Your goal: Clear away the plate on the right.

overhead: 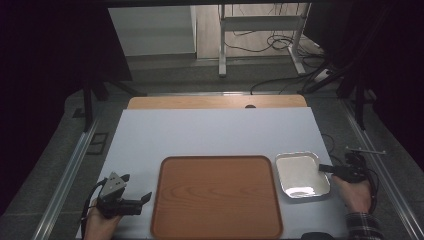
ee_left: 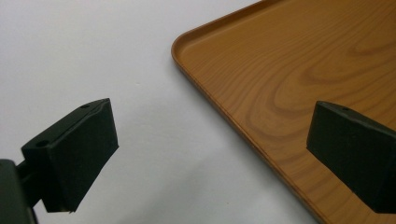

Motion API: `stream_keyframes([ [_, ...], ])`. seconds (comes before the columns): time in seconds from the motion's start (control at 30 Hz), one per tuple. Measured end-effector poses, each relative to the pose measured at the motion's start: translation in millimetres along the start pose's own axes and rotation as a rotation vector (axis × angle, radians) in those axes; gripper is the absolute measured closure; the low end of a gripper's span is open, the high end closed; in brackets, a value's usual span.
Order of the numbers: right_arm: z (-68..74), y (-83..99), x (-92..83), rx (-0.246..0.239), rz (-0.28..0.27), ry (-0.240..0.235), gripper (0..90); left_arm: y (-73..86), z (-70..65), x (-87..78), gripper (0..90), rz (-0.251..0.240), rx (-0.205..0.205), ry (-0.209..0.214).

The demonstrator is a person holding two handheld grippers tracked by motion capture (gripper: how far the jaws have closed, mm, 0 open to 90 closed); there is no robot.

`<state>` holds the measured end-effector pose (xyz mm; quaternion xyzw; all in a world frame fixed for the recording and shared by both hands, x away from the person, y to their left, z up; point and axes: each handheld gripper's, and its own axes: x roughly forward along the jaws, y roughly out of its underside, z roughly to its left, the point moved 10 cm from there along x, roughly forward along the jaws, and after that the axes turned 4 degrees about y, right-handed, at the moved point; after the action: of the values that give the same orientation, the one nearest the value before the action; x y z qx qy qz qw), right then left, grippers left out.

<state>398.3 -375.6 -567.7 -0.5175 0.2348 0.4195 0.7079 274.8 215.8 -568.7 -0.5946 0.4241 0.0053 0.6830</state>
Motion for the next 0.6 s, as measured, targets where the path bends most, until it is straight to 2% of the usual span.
stream_keyframes([
  [0.33, 13.4, -4.9, -8.6, 0.0, -0.032, -0.035, 88.3, -0.1, 1.1, 0.4, 1.2, 0.001, -0.002, -0.004],
  [0.53, 23.6, -3.3, -10.1, -0.01, -0.029, -0.048, 88.3, -0.1, 0.7, 0.7, 1.3, 0.002, -0.001, -0.002],
  [0.6, 32.0, -3.3, -11.0, -0.022, -0.033, -0.064, 88.3, -0.1, 0.4, 0.9, 1.2, 0.003, 0.0, -0.002],
])
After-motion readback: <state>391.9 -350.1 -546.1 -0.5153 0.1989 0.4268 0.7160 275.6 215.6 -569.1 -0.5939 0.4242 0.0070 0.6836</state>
